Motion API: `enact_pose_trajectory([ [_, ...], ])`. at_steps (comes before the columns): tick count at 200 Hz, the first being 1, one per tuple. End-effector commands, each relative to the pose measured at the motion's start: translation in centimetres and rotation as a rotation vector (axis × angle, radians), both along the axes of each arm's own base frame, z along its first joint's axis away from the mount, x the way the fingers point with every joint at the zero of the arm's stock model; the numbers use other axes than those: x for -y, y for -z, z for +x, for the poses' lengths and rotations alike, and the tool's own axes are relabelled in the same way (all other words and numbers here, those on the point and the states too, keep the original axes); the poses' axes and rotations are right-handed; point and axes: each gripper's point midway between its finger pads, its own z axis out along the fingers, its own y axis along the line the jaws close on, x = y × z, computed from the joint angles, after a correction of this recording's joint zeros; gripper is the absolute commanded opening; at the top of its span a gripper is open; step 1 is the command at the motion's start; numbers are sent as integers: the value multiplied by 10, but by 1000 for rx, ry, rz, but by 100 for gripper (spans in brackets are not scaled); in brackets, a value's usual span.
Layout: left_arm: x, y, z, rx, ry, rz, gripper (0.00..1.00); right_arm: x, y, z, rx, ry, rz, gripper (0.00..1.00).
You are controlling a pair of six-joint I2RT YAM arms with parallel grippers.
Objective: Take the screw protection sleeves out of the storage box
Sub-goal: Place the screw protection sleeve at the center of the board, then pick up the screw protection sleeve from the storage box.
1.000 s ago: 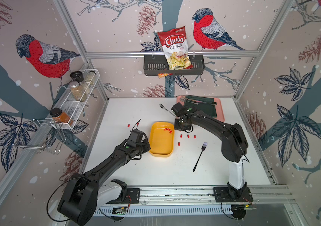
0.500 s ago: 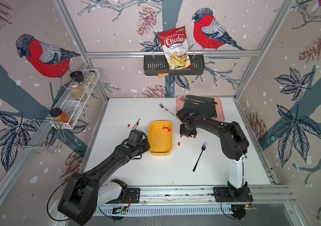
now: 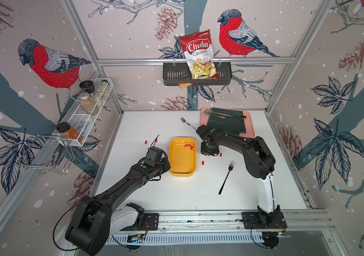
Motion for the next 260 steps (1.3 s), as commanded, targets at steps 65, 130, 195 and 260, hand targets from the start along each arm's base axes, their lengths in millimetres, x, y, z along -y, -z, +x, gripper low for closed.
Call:
enact_pose_trajectory([
  [65,1,-1,1,4,15,8,23,9,-18,3,30,58,-1,33],
  [130,2,-3,0,8,24,2,27,-10,-65,8,105,60,57,35],
  [195,4,-3,0,7,27,-7,28,-120,-80,3,24,133,169,42],
  [260,3,-1,-2,5,23,-6,28,-99,-39,5,29,207,26,44],
])
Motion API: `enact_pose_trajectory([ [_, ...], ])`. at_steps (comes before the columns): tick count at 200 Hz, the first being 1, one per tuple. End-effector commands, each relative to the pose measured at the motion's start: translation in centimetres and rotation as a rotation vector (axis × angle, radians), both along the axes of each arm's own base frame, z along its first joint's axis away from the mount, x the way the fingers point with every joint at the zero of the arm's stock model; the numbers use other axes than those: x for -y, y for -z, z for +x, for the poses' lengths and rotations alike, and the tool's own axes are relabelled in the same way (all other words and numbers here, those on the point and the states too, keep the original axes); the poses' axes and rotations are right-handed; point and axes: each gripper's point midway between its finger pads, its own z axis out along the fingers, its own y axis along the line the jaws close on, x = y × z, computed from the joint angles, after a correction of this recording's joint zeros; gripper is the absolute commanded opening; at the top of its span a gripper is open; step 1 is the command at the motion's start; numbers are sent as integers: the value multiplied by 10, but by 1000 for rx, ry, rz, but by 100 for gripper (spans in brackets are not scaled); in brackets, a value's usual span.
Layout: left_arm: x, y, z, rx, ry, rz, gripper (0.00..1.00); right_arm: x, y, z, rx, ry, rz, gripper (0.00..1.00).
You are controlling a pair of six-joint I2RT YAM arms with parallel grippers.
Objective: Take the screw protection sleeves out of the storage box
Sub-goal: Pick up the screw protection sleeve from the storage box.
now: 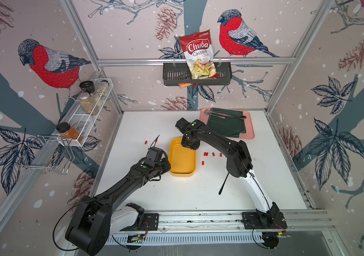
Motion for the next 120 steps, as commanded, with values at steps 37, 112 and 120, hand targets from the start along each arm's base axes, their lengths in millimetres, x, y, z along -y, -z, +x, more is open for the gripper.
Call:
enact_pose_trajectory([
  [37,3,0,-1,7,15,-10,29,20,23,1,-9,69,-97,44],
  [112,2,5,-5,-4,15,-17,27,30,37,7,-5,77,-152,42],
  [120,2,6,-5,-5,14,-17,26,31,38,7,-8,75,-159,42],
])
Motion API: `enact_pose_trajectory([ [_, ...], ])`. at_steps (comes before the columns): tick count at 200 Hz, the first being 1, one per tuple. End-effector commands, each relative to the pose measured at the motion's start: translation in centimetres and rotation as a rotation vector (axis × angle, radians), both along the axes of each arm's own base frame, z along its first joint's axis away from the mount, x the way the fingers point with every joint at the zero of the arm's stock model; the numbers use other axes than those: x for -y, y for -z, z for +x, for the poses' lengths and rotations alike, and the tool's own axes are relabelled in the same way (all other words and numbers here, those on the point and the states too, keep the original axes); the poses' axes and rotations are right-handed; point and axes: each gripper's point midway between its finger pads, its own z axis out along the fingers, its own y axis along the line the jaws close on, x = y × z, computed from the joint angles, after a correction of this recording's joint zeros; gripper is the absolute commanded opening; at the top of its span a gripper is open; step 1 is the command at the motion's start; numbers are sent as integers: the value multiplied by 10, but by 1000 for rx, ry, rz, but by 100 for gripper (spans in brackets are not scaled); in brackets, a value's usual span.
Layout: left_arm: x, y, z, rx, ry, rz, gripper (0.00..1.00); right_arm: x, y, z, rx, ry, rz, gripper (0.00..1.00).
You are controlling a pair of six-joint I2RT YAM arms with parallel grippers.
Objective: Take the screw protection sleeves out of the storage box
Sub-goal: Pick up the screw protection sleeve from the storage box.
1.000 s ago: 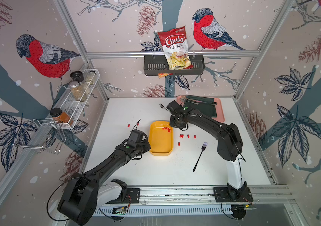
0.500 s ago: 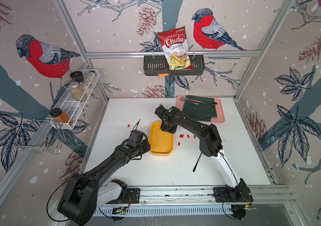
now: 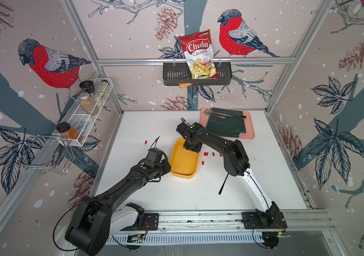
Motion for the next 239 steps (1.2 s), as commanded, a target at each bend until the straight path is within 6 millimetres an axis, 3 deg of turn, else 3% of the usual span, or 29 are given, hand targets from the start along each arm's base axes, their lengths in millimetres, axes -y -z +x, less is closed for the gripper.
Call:
enact_pose_trajectory([
  [1,1,-1,1,10,1,-5,26,11,3,-2,-2,2,-59,41],
  [18,1,0,0,8,0,-5,24,12,2,-1,-1,-4,-74,40],
  [62,-4,2,0,1,-16,16,0,14,5,-4,-5,-14,-100,36],
  [110,-7,5,-1,-11,-33,45,0,10,2,-4,3,-26,-103,34],
  [153,-5,4,-1,-10,-32,54,0,20,8,-7,-13,-27,-144,30],
  [192,-6,5,-2,-13,-35,59,0,22,7,1,4,-23,-141,14],
  [239,-9,3,-2,-13,-48,76,0,-15,-18,6,80,-112,-19,2],
])
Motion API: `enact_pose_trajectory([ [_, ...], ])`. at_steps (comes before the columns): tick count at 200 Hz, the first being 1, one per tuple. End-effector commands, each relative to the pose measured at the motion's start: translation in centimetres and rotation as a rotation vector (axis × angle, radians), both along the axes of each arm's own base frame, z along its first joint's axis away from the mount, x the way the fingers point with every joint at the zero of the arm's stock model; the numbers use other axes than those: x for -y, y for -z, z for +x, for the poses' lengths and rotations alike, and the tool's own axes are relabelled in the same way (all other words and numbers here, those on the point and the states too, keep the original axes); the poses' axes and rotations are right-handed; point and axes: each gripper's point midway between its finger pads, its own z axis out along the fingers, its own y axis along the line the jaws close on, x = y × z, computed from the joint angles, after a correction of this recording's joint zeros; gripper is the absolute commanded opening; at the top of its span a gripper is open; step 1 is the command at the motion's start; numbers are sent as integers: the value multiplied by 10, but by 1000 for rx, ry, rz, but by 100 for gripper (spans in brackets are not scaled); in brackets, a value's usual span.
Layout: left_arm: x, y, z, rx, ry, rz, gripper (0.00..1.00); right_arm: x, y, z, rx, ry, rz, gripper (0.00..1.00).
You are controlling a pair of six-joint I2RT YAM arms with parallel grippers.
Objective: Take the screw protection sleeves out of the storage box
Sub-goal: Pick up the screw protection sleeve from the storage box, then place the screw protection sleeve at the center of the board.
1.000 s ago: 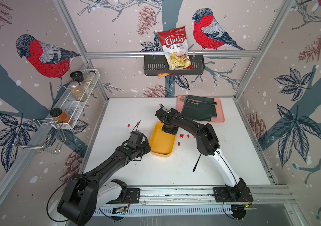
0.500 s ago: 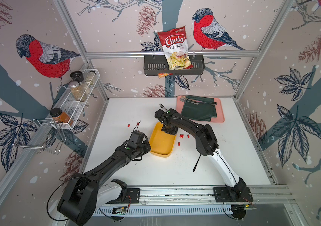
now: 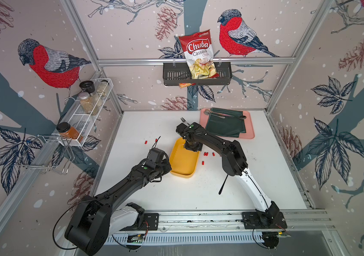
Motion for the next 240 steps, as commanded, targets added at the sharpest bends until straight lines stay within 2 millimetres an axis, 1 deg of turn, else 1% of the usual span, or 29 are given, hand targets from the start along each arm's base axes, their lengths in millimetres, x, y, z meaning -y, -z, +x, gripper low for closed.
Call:
enact_pose_trajectory([
  [1,-10,4,-4,-22,-22,52,0,-23,-18,2,52,-81,65,2],
  [15,-11,3,-3,-21,-32,52,0,-35,-34,-3,83,-137,101,1],
  [16,-11,3,-3,-21,-32,52,0,-36,-33,-4,82,-142,100,1],
  [18,-11,3,-3,-21,-35,52,0,-37,-39,-5,91,-148,109,1],
  [23,-11,3,-2,-22,-38,51,0,-40,-46,-7,103,-167,122,1],
  [36,-10,4,-2,-34,-46,45,0,-40,-61,-14,120,-196,147,1],
  [46,-9,6,-3,-44,-54,40,0,-33,-69,-19,131,-204,151,1],
  [50,-9,7,-4,-50,-57,41,0,-28,-77,-21,142,-201,156,1],
  [59,-9,8,-5,-54,-65,42,0,-18,-86,-24,157,-203,171,1],
  [63,-9,8,-5,-56,-68,43,0,-12,-87,-25,158,-202,174,1],
  [70,-9,9,-6,-57,-75,48,0,-1,-94,-27,171,-190,184,1],
  [74,-10,9,-6,-58,-80,51,0,8,-91,-29,164,-179,177,2],
  [80,-10,10,-7,-60,-84,57,0,20,-96,-29,173,-166,187,2],
  [91,-9,10,-7,-61,-93,57,0,44,-91,-32,167,-152,190,2],
  [97,-8,10,-6,-60,-95,57,0,54,-90,-31,171,-151,198,2],
  [113,-3,8,-6,-59,-92,57,0,81,-81,-31,171,-161,167,3],
  [133,4,6,-6,-54,-89,55,0,108,-69,-28,161,-166,119,4],
  [140,6,5,-6,-54,-90,48,7,118,-63,-27,152,-159,103,4],
  [150,7,3,-6,-53,-96,46,21,127,-58,-25,144,-158,98,4],
  [158,8,2,-7,-52,-96,48,25,130,-55,-24,146,-170,95,4],
  [172,6,0,-7,-49,-103,53,27,132,-49,-24,139,-194,94,5],
  [189,4,-2,-9,-49,-111,56,29,127,-37,-26,111,-232,97,6],
  [209,3,-4,-10,-46,-117,56,32,130,-22,-27,81,-243,63,6],
  [218,2,-6,-9,-42,-120,57,33,128,-18,-26,78,-249,67,6],
  [240,1,-14,-7,-24,-121,62,33,132,-9,-24,63,-244,42,6],
])
